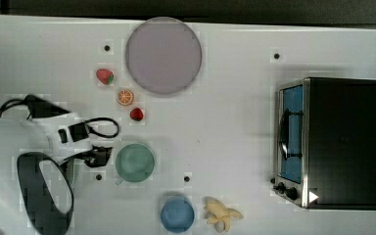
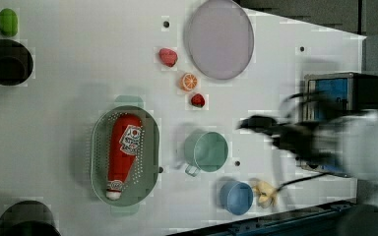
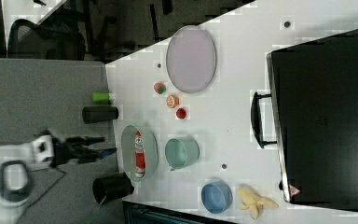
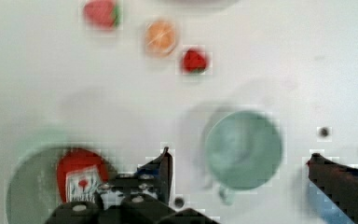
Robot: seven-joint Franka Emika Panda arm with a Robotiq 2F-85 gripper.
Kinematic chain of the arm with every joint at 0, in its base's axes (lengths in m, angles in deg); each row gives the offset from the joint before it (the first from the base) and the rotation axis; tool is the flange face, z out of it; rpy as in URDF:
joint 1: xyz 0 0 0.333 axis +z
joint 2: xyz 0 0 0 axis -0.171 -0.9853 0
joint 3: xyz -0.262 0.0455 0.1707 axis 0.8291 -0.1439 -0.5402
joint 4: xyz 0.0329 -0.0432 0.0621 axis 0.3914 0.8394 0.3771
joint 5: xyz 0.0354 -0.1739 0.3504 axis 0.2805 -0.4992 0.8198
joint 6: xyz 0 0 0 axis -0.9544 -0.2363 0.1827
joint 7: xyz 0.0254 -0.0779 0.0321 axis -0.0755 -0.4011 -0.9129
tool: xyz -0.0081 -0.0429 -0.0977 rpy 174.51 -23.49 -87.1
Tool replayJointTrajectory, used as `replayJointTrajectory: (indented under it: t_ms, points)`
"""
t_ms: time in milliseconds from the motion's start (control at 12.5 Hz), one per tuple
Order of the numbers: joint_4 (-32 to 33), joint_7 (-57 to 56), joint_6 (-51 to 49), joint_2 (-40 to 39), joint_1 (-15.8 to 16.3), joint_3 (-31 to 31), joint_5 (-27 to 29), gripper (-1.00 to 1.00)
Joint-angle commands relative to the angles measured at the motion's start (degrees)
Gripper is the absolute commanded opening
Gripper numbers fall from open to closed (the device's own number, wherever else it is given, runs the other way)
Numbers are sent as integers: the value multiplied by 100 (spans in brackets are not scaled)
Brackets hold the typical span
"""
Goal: Pick Ketchup from the table and place it in strainer.
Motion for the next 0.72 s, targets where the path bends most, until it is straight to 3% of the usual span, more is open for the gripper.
replayJointTrajectory:
  t_ms: [80,480,720]
  points:
    - [-519,-290,-637,322,-489,765,204,100]
    - [-739,-292,-878,676,-534,2279,213,100]
    - [-751,-438,-1076,672,-533,2792,229,100]
